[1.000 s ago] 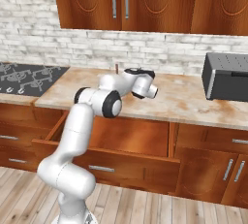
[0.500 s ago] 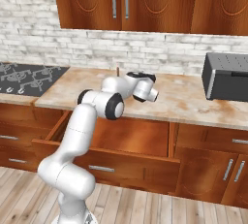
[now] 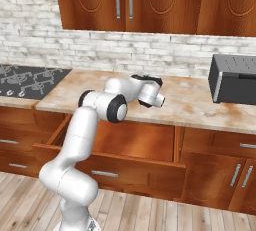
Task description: Pick up the straw from the left drawer and put it inside the smoothie cup.
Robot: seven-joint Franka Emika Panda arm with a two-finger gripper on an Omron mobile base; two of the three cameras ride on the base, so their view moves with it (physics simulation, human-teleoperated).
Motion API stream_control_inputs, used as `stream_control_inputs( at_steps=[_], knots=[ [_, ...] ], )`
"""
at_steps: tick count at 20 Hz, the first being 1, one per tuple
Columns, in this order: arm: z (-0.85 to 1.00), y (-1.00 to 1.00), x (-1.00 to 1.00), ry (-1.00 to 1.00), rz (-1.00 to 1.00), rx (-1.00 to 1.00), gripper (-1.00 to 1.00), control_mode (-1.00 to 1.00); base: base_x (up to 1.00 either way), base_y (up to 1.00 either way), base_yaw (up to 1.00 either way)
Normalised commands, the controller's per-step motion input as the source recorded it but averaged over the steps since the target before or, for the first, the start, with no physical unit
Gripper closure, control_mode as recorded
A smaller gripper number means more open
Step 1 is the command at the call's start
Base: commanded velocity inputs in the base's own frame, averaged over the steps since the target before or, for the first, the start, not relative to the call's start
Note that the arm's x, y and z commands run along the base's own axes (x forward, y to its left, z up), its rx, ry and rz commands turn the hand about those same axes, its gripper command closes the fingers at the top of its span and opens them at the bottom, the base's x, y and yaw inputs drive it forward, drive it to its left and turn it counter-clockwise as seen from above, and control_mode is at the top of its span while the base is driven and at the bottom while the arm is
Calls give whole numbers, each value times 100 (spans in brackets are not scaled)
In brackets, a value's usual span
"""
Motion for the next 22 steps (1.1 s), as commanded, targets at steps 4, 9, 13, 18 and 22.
stream_control_inputs(
  at_steps=[4, 9, 13, 18, 22],
  knots=[
    [0, 0, -17, 0, -1, -3, -100, -100, 0, 0, 0],
    [15, 0, -23, -1, -3, -3, -100, -100, 0, 0, 0],
    [40, 0, -57, -4, -4, -5, -100, -100, 0, 0, 0],
    [40, 0, -78, -2, -8, -6, -100, -100, 0, 0, 0],
    [34, 0, -99, 0, -12, -10, -100, -100, 0, 0, 0]
  ],
)
